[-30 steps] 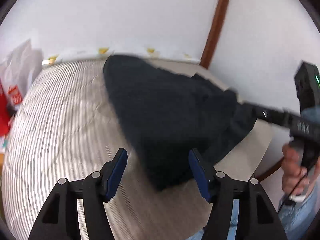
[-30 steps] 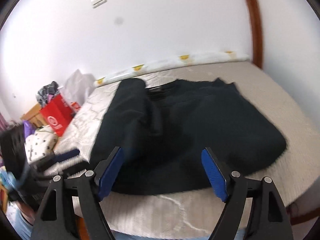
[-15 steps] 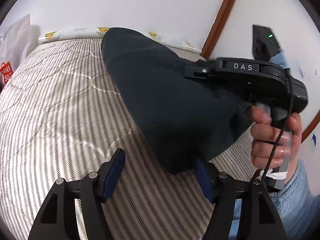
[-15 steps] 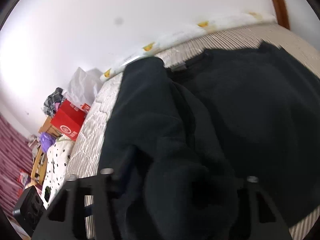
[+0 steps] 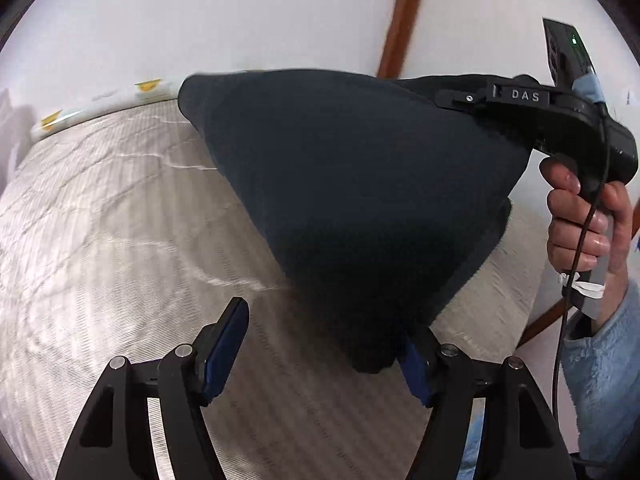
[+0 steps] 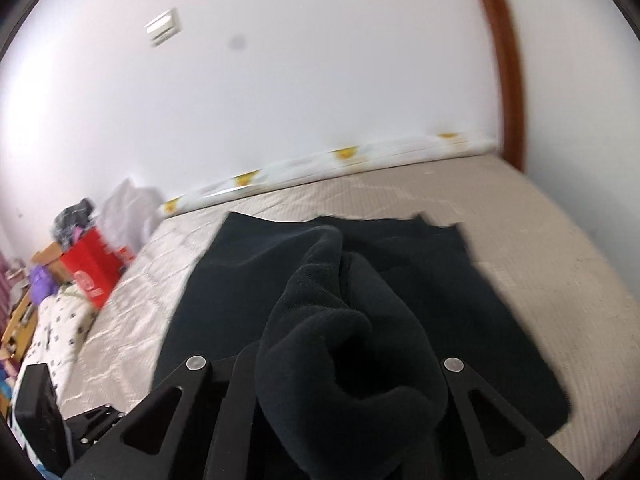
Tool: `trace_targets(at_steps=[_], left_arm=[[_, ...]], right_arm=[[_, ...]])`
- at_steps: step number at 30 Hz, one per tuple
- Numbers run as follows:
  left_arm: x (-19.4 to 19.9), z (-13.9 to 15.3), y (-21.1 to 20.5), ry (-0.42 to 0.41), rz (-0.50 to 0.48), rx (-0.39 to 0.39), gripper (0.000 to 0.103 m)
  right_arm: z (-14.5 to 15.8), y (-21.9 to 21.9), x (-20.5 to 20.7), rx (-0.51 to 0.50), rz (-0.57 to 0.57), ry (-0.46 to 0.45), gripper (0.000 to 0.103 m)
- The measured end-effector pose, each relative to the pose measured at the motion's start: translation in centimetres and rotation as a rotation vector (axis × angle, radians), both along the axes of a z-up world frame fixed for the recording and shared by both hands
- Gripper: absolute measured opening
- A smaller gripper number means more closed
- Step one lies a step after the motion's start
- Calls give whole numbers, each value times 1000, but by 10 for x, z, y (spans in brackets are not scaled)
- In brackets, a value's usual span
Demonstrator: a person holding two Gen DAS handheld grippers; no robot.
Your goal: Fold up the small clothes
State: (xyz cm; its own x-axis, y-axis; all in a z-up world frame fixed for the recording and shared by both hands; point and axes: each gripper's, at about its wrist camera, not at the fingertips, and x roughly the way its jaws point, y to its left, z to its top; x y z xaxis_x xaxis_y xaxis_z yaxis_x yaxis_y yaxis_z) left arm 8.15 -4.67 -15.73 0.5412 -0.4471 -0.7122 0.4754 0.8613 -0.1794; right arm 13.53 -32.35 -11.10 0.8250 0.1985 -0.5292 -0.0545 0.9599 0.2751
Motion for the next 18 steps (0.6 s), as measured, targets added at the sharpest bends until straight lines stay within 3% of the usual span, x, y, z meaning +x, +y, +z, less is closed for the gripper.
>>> trace_targets(at_steps=[5,10,15,18], left_arm=[[0,0,-30,-11,-25,47,68],[-2,2,-46,-12,-13,39,67],[-1,0,-53,9,-8,31,49],[-3,3,-54,4,-3,28,43]], right_arm=[[-6,-51,-17,-24,-98,-21,11],[-40,-92,-16,14,-134,70,11],[-57,-99,-22,22,-130,99,16],[-54,-102,-39,17,-157,92,31]])
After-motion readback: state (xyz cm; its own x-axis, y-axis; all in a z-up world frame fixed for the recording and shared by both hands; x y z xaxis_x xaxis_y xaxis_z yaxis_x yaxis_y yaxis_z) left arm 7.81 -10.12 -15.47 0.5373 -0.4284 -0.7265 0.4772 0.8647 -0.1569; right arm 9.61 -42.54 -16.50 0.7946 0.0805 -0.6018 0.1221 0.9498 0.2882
